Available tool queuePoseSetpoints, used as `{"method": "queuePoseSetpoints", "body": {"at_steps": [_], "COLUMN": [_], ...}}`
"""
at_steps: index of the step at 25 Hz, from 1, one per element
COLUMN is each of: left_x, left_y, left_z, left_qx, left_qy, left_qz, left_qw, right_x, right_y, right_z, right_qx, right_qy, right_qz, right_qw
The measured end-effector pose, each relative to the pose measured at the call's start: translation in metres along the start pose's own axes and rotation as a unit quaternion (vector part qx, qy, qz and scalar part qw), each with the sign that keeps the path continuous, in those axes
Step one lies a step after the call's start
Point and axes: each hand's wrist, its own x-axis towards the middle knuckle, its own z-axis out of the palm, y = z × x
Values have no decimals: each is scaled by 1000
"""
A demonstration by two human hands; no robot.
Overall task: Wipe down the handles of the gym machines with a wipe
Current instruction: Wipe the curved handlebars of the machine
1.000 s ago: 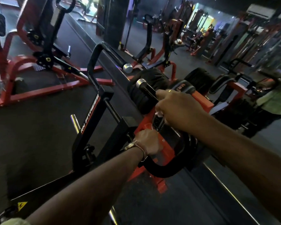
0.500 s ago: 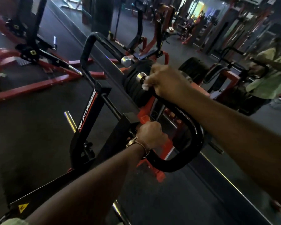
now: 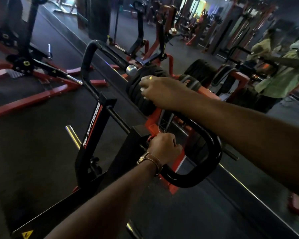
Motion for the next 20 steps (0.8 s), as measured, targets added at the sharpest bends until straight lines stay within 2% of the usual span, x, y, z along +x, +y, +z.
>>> {"method": "queuePoseSetpoints", "body": {"at_steps": [2,4,5,6,7,9,10,11,12,13,14,15,16,17,18,19,20], "left_x": [-1,-2,-2,-2,-2,-2,-1,-1,-1,-1,-1,-1,0,0,1,1,2], "left_y": [-2,-3,-4,-4,-5,-6,-7,-7,-7,-7,-7,-7,-7,-7,-7,-7,-8], "left_z": [0,0,0,1,1,1,1,1,2,3,4,5,6,6,7,7,8], "left_qx": [-13,-22,-24,-28,-34,-44,-49,-56,-61,-61,-59,-58,-59,-58,-56,-56,-55], "left_qy": [9,14,14,13,13,18,21,22,24,29,35,40,44,47,50,51,53], "left_qz": [5,7,8,9,11,14,13,13,15,18,20,22,22,21,18,15,13], "left_qw": [1000,1000,1000,999,999,999,998,998,998,998,997,997,997,997,997,997,997], "right_x": [22,39,43,45,44,37,33,31,29,28,25,21,17,15,15,17,22], "right_y": [10,21,27,34,38,35,34,33,32,32,32,33,33,28,21,13,6], "right_z": [-9,-14,-12,-7,-3,7,12,18,23,28,30,30,27,19,14,6,-1], "right_qx": [25,111,175,284,423,679,740,767,767,744,688,595,475,355,245,143,70], "right_qy": [-40,-98,-119,-129,-123,-72,-34,10,58,102,141,170,178,159,108,42,-22], "right_qz": [9,70,113,169,231,330,362,390,410,420,417,385,307,195,98,42,24], "right_qw": [999,987,971,935,867,652,566,509,489,509,577,685,805,900,959,988,997]}}
